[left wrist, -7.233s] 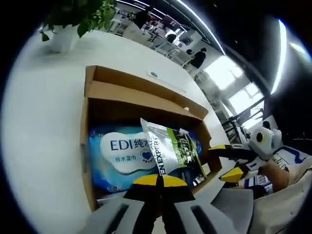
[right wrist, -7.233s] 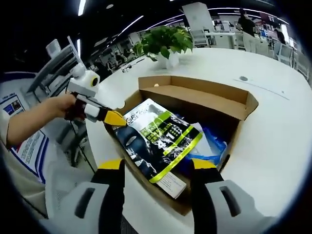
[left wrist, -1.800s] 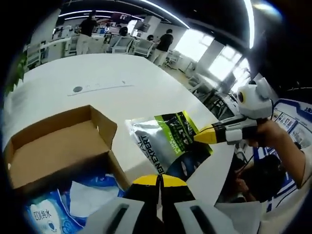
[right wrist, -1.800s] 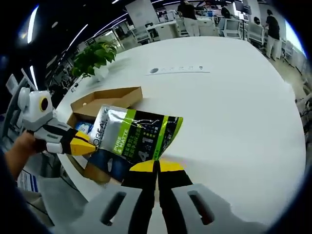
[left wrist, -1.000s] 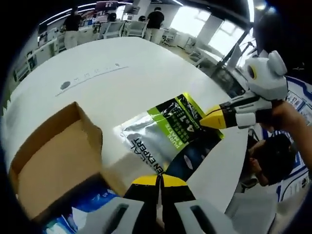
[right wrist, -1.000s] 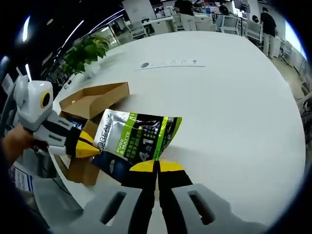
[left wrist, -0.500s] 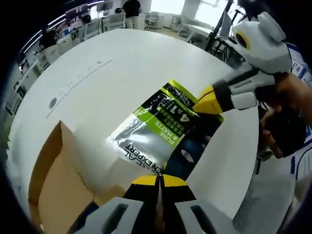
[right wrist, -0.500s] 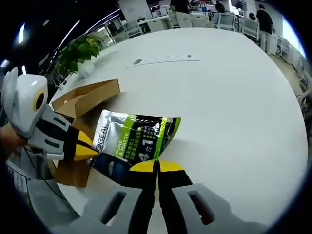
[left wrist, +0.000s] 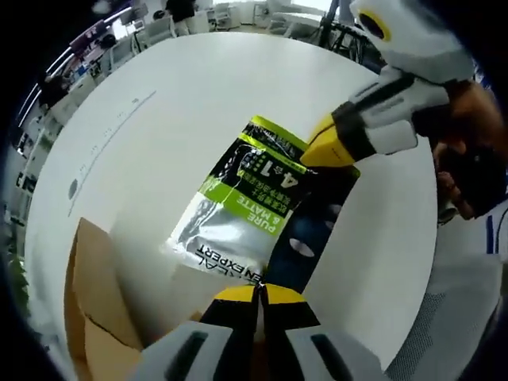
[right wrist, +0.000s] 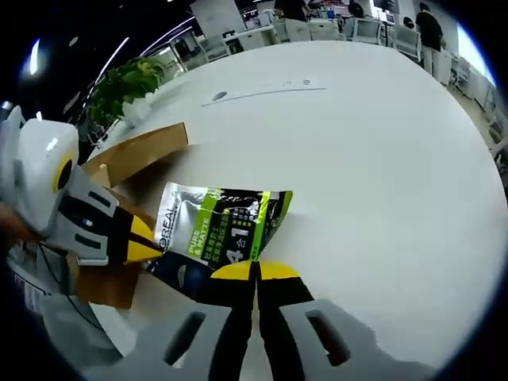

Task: Operate the shoe box by opening the lid, removing the specified soft item, and placing it in the target area until the item is outside and the box remains undamaged.

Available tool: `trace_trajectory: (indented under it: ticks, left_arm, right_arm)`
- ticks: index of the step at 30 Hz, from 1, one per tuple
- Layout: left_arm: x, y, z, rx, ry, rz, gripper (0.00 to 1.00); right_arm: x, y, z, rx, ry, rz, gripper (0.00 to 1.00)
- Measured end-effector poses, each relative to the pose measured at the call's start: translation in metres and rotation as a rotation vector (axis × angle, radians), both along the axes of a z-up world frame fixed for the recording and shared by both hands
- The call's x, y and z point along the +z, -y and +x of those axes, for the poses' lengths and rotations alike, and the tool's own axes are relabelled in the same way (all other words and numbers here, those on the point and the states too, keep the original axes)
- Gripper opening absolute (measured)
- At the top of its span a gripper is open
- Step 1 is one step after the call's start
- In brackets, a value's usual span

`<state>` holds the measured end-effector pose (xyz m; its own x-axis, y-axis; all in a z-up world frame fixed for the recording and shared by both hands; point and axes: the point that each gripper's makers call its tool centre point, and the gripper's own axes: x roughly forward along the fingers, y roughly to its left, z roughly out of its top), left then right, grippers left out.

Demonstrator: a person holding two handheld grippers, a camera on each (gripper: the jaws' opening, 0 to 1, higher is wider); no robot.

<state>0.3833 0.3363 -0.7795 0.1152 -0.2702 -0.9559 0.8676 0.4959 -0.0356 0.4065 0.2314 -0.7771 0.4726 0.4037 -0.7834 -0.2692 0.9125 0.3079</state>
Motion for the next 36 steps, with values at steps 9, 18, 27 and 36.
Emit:
trace_trajectory:
  ticks: [9,18,27,36]
  left_arm:
    - [-0.008,0.0,0.001,-0.124,0.049,0.066,0.02]
    - [-0.005,-0.002,0.006,-0.133,0.074,0.067,0.05]
    - [0.004,-0.005,0.005,-0.182,0.104,0.081,0.14]
    - [0.023,-0.001,0.005,-0.189,0.135,0.053,0.2]
  right_arm:
    - [-0.009,-0.001,0.005,-0.011,0.008,0.005,0.0]
    - [-0.01,0.002,0.011,-0.028,0.02,0.001,0.0]
    - [-0.011,0.008,0.012,-0.011,0.04,-0.037,0.02]
    - [-0.01,0.014,0.012,0.043,0.082,-0.098,0.07]
